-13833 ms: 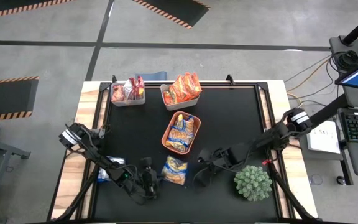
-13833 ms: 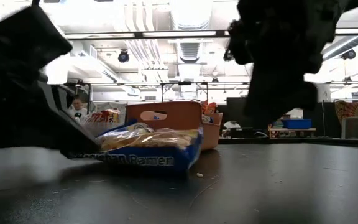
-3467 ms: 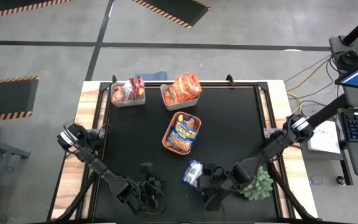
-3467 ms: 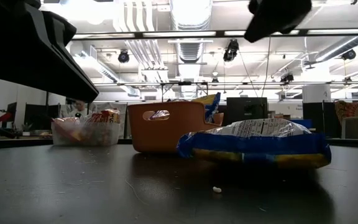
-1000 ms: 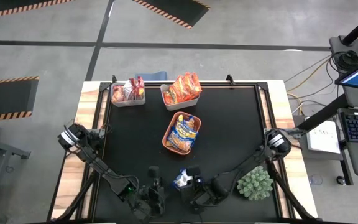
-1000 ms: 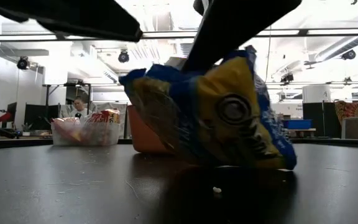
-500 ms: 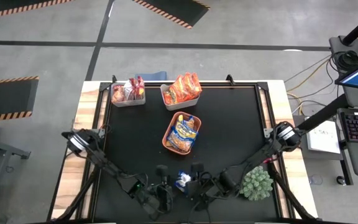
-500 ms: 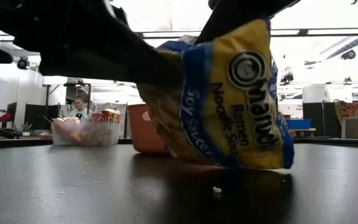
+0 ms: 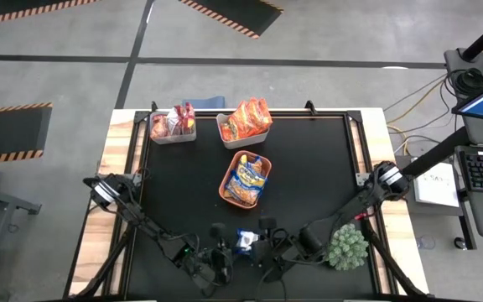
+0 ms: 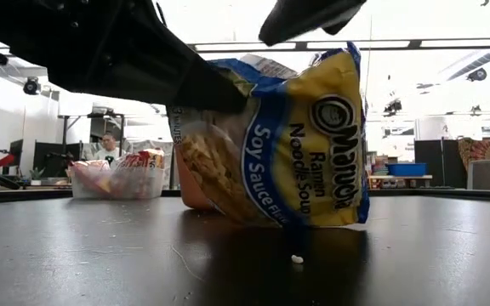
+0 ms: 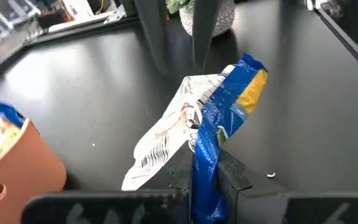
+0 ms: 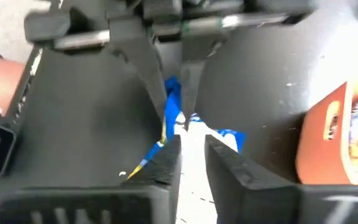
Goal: Sort Maruchan noodles
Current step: Put the blue bag into the orange bin
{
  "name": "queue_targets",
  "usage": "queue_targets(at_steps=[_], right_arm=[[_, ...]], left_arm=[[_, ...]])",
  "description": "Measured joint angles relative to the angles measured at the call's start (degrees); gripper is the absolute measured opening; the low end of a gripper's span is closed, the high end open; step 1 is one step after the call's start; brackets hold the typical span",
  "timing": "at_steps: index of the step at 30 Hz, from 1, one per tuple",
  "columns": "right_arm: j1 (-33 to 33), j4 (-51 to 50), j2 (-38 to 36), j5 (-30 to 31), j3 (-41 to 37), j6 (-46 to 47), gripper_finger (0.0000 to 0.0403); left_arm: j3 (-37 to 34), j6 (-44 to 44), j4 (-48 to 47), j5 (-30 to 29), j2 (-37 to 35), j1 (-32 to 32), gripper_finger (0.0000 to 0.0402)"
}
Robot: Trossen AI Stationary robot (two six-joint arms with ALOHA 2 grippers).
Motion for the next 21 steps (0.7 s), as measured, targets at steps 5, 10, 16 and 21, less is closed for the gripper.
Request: queue_targets(at_steps=[5, 10, 16, 21], right_arm=[[-0.24, -1.82, -4.20, 1.77, 0.00, 0.17, 0.0133], [0.26, -5.54, -8.63, 3.83, -0.35, -2.11, 0.0207], [0.35, -8.20, -10.50, 4.54, -2.86, -2.57, 0.0260], [0.22, -4.84, -10.48, 4.51, -10.04, -1.40, 0.0283]], left_arm=[[-0.02, -10.93, -2.47, -4.36, -0.69, -0.05, 0.0005], [-0.07, -20.83, -6.45, -8.56, -3.28, -0.05, 0.0002], [-0.07, -24.41, -6.53, -8.55, -5.44, 0.44, 0.0002], [-0.07, -24.72, -6.52, -8.70, -5.84, 0.52, 0.0001]])
